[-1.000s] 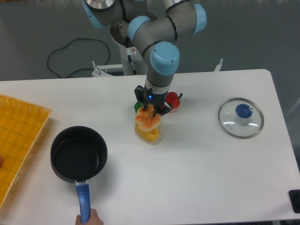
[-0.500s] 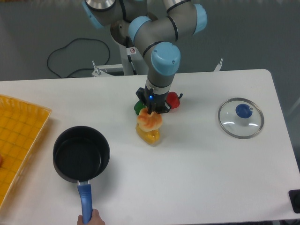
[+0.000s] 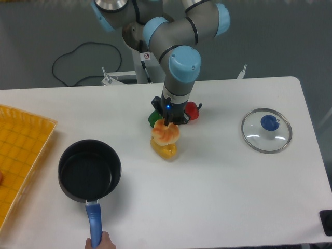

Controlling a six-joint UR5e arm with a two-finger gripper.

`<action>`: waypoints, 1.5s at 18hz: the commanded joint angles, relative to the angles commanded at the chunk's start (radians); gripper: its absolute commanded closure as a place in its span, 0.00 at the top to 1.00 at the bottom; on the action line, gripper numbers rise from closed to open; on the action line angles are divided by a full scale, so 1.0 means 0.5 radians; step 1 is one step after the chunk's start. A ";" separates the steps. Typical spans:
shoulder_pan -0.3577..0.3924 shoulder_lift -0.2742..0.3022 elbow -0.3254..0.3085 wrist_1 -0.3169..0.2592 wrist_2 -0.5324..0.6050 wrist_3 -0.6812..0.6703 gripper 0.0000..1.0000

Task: Pick up the bread
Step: 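Close the gripper on the orange bread roll, then lift the orange bread roll up off the yellow pepper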

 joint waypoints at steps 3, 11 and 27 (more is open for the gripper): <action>0.034 -0.015 0.083 0.000 -0.003 -0.003 0.93; 0.083 -0.080 0.117 0.012 -0.009 -0.015 0.99; 0.034 -0.301 0.190 0.031 -0.058 -0.199 0.99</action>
